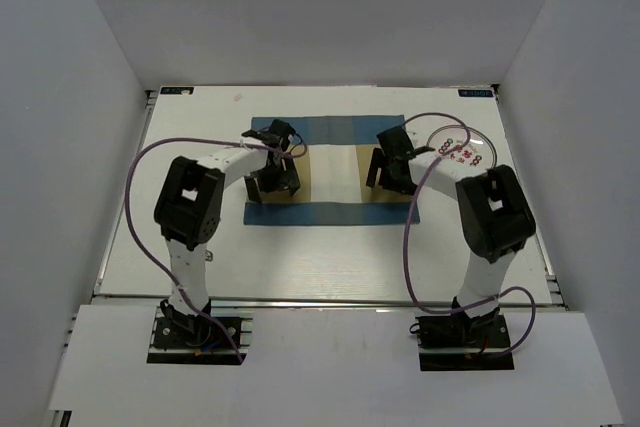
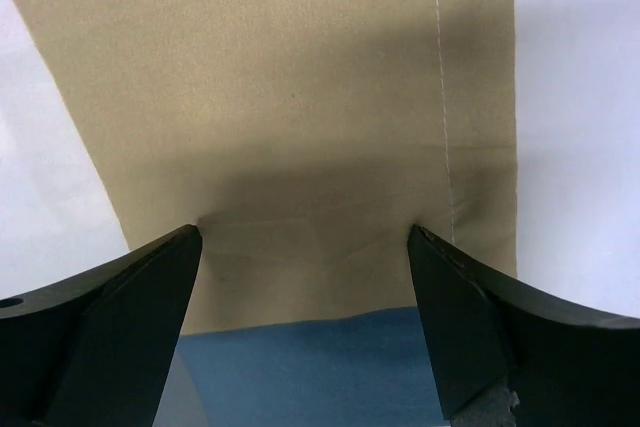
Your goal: Set the dinner table for one person
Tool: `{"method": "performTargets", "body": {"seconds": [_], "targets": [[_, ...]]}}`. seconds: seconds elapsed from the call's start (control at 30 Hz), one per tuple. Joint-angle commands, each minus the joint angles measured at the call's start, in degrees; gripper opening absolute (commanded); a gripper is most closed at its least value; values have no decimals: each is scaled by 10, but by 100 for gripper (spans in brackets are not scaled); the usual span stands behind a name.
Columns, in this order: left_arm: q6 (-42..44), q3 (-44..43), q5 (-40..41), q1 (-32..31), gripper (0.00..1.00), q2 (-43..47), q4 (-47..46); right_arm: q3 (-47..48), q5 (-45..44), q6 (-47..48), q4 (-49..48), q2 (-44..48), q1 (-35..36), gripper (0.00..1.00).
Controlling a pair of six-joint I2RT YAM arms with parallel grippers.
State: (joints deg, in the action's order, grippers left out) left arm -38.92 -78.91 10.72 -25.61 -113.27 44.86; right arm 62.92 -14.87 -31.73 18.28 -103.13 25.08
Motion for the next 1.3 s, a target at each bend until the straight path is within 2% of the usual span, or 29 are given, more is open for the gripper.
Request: {"method": "performTargets", "body": {"seconds": [0.0, 0.17, 0.27, 0.8, 1.27], "targets": [[-6, -82, 38, 20, 98, -101, 17, 90, -40, -15, 62, -90, -13, 89], [-5, -255, 46, 27, 98, -182, 83, 180, -28, -15, 103, -153, -27, 89], [-1, -328, 59, 32, 98, -223, 123, 212, -16, -15, 112, -172, -30, 89], [5, -273, 73, 53, 98, -183, 96, 293, -5, 32, 131, -240, -50, 89], [12, -328, 76, 53, 98, -179, 130, 282, 8, 33, 120, -209, -51, 89]]}}
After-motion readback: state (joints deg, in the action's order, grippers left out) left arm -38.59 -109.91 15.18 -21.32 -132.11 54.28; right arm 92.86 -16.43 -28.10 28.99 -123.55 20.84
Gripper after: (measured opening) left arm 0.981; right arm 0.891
